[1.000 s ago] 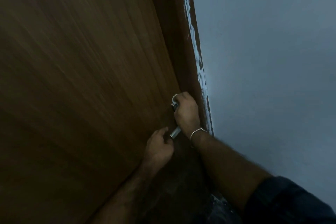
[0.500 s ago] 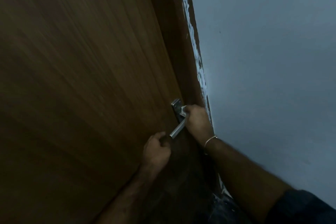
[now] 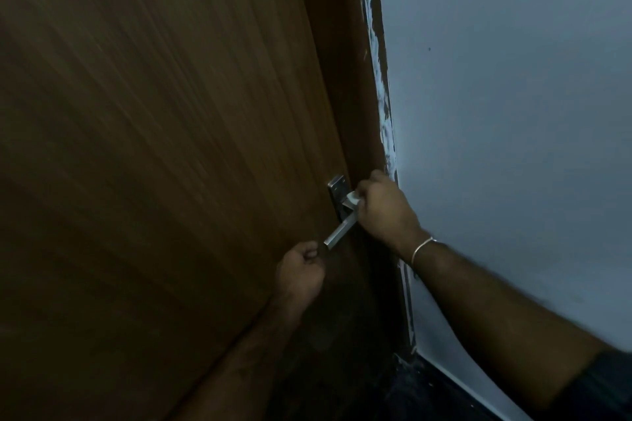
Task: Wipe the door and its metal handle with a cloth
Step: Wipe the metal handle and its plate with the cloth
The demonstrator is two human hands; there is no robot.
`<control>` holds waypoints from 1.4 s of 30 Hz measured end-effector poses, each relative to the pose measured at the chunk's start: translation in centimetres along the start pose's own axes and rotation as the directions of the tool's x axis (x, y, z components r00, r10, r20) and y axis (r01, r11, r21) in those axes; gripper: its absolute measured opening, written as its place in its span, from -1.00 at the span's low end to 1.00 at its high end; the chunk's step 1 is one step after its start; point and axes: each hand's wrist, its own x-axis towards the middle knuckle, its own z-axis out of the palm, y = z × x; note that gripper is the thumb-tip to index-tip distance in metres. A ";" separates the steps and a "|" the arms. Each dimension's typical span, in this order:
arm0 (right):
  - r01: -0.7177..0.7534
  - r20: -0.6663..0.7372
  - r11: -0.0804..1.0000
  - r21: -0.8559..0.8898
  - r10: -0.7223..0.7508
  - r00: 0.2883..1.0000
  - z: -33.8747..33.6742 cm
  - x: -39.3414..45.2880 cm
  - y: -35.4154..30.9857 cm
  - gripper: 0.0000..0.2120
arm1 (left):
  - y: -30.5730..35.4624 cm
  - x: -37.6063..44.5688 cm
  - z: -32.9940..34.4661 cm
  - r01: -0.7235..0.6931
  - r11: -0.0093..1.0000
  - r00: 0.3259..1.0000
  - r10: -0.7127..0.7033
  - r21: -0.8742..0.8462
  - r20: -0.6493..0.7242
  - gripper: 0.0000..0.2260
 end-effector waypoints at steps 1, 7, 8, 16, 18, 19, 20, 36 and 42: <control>0.032 -0.029 0.999 -0.024 -0.032 0.999 0.3 -0.3 0.3 -0.86 | -0.1 0.1 0.0 0.008 1.000 1.000 -0.008 -0.014 -0.002 -0.67; 0.029 -0.043 1.000 0.004 -0.029 0.999 3.2 -1.5 1.2 -0.76 | -0.6 0.4 -0.5 0.013 0.999 1.000 -0.013 -0.050 -0.007 -0.69; 0.016 -0.050 1.000 0.021 -0.015 0.999 3.4 -1.5 1.2 -0.76 | -0.6 0.4 -0.6 0.021 0.998 1.000 -0.022 -0.055 -0.009 -0.69; 0.046 0.008 0.995 -0.090 -0.045 0.999 3.5 -3.4 -0.9 -0.67 | -0.8 0.7 -1.0 0.031 0.997 0.999 -0.033 -0.071 -0.025 -0.72; 0.099 0.041 0.993 -0.062 -0.097 0.994 4.1 -4.9 -2.4 -0.68 | -0.8 0.8 -1.2 0.027 0.997 0.998 -0.031 -0.076 -0.050 -0.74; 0.099 0.067 0.995 0.001 -0.099 0.993 4.4 -5.7 -3.3 -0.69 | -0.8 0.8 -1.3 0.031 0.996 0.998 -0.036 -0.080 -0.055 -0.74; 0.059 0.105 0.994 0.095 -0.069 0.992 4.7 -6.4 -4.0 -0.70 | -0.9 0.8 -1.4 0.040 0.995 0.997 -0.046 -0.092 -0.056 -0.73; -0.141 -0.127 0.800 0.583 0.261 0.957 5.6 -6.3 -2.1 -0.79 | 1.3 0.1 0.3 0.024 0.993 0.999 -0.019 -0.118 0.038 -0.73; -0.195 0.032 0.723 0.662 0.234 0.972 4.8 -5.8 -0.7 -0.81 | 1.1 -0.8 0.8 0.058 0.980 0.998 -0.052 -0.192 0.038 -0.70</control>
